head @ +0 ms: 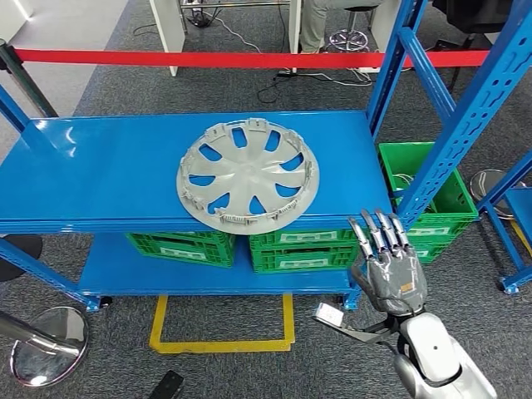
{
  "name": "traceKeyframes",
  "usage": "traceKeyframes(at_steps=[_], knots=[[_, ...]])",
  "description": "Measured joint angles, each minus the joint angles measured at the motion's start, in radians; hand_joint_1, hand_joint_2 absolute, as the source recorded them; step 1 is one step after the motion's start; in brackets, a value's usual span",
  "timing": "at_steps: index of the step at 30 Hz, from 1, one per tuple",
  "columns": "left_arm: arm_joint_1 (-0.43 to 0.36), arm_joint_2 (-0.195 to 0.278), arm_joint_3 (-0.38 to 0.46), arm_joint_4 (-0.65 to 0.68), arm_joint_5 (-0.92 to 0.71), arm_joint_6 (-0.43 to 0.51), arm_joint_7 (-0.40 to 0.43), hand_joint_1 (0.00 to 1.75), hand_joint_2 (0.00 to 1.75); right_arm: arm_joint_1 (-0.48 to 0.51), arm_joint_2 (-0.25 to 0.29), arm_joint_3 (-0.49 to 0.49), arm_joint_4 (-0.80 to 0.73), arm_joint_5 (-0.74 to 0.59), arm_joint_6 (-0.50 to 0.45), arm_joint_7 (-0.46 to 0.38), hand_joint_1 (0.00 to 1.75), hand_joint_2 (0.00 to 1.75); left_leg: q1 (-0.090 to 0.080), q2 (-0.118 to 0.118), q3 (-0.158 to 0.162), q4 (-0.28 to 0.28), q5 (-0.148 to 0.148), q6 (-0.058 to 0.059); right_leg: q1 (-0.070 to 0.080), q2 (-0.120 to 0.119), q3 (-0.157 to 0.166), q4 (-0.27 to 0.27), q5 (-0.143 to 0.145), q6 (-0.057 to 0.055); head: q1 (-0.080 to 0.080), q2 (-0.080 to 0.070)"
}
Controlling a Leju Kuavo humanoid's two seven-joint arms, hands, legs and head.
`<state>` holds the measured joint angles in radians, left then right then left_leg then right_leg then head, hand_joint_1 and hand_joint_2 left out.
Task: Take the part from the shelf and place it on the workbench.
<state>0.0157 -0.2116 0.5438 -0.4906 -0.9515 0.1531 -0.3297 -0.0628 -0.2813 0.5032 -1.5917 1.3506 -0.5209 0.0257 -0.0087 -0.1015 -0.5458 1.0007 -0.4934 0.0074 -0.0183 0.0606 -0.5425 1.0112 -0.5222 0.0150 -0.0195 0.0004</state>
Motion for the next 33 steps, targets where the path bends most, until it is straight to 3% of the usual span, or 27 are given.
traceKeyframes(at_steps=[7,19,33], knots=[[0.000,0.024,-0.029,0.000,0.044,-0.027,0.000,0.00,0.00,-0.060,0.035,0.036,0.035,-0.028,0.036,-0.019,0.00,1.75,0.000,0.000,0.000,0.000,0.000,0.000,0.000,0.000,0.000,0.000,0.000,0.000,0.000,0.000],[0.014,0.007,-0.083,-0.043,0.094,-0.075,0.071,0.00,0.00,-0.161,0.111,0.137,0.106,-0.104,0.084,-0.062,0.00,1.75,0.000,0.000,0.000,0.000,0.000,0.000,0.000,0.000,0.000,0.000,0.000,0.000,0.000,0.000],[0.016,0.009,-0.135,-0.047,0.123,-0.073,0.080,0.00,0.00,-0.172,0.164,0.263,0.091,-0.195,0.136,-0.105,0.00,1.75,0.000,0.000,0.000,0.000,0.000,0.000,0.000,0.000,0.000,0.000,0.000,0.000,0.000,0.000]])
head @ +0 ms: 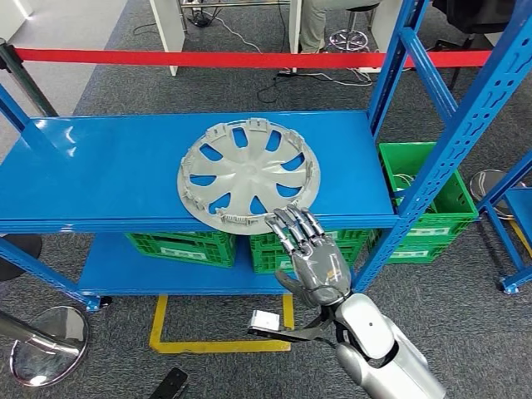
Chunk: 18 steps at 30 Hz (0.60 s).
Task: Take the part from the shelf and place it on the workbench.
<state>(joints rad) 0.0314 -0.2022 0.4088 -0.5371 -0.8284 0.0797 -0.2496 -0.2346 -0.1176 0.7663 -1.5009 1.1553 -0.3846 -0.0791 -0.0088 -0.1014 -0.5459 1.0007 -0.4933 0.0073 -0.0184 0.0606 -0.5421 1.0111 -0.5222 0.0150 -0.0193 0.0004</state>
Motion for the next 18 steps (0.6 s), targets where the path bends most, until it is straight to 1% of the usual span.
traceKeyframes(at_steps=[9,18], knots=[[-0.001,0.001,-0.033,0.000,0.014,0.017,0.003,0.00,0.00,-0.001,0.001,0.051,-0.009,-0.019,0.003,-0.020,0.00,1.75,0.000,0.000,0.000,0.000,0.000,0.000,0.000,0.000,0.000,0.000,0.000,0.000,0.000,0.000],[-0.005,0.003,-0.051,0.002,0.021,0.018,0.003,0.00,0.00,-0.011,0.008,0.076,-0.003,-0.018,0.006,-0.018,0.00,1.75,0.000,0.000,0.000,0.000,0.000,0.000,0.000,0.000,0.000,0.000,0.000,0.000,0.000,0.000]])
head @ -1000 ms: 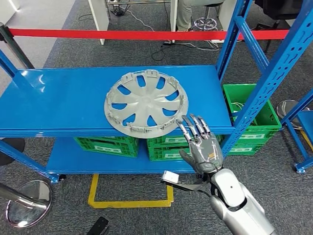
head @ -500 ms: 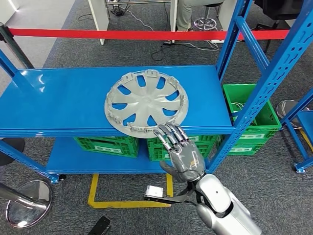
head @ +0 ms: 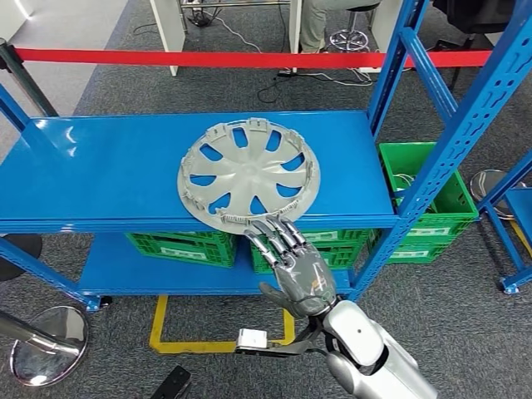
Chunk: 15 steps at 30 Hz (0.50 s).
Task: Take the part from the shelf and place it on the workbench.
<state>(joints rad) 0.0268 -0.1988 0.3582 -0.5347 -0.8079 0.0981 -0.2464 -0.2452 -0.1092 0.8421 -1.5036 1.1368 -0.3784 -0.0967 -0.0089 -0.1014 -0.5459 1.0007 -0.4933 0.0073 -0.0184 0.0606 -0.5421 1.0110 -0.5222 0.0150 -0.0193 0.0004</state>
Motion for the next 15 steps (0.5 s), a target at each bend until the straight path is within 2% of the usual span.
traceKeyframes(at_steps=[8,15], knots=[[-0.009,0.006,-0.044,0.009,0.038,0.019,0.013,0.00,0.00,-0.034,0.034,0.000,0.045,0.040,-0.002,0.048,0.00,1.75,0.000,0.000,0.000,0.000,0.000,0.000,0.000,0.000,0.000,0.000,0.000,0.000,0.000,0.000],[-0.010,0.013,-0.080,0.011,0.062,0.024,0.028,0.00,0.00,-0.086,0.038,-0.019,0.092,0.035,-0.002,0.065,0.00,1.75,0.000,0.000,0.000,0.000,0.000,0.000,0.000,0.000,0.000,0.000,0.000,0.000,0.000,0.000]])
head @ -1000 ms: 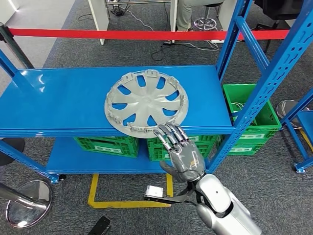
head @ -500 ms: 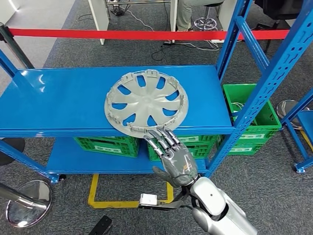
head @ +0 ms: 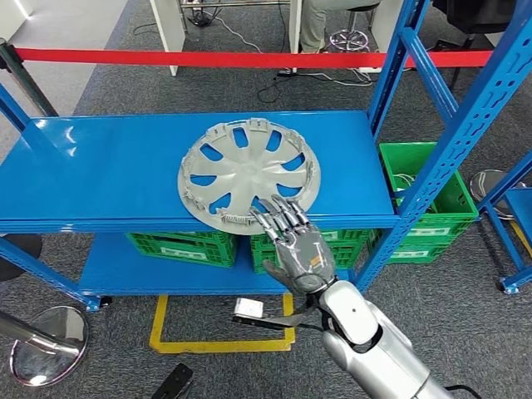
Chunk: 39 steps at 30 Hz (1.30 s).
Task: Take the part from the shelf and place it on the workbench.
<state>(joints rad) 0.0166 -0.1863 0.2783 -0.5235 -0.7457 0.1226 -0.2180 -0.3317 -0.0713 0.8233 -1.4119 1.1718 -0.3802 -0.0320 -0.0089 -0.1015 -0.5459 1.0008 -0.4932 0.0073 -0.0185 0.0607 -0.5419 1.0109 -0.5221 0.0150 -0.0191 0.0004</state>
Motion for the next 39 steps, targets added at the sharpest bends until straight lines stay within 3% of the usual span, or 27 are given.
traceKeyframes(at_steps=[11,27,39], knots=[[0.003,0.014,-0.017,0.000,0.031,0.000,0.017,0.00,0.00,0.016,-0.001,-0.042,-0.008,-0.030,-0.012,0.010,0.00,1.75,0.000,0.000,0.000,0.000,0.000,0.000,0.000,0.000,0.000,0.000,0.000,0.000,0.000,0.000],[0.027,0.024,-0.016,0.000,0.052,0.016,0.019,0.00,0.00,0.172,-0.026,-0.101,-0.194,-0.113,-0.039,-0.019,0.00,1.75,0.000,0.000,0.000,0.000,0.000,0.000,0.000,0.000,0.000,-0.001,0.000,0.000,0.000,0.000],[0.031,0.025,-0.016,0.000,0.052,0.017,0.019,0.00,0.00,0.213,-0.033,-0.130,-0.251,-0.136,-0.046,-0.043,0.00,1.75,0.000,0.000,0.000,0.000,0.000,0.000,0.000,0.000,0.000,-0.001,0.000,0.000,0.000,0.000]])
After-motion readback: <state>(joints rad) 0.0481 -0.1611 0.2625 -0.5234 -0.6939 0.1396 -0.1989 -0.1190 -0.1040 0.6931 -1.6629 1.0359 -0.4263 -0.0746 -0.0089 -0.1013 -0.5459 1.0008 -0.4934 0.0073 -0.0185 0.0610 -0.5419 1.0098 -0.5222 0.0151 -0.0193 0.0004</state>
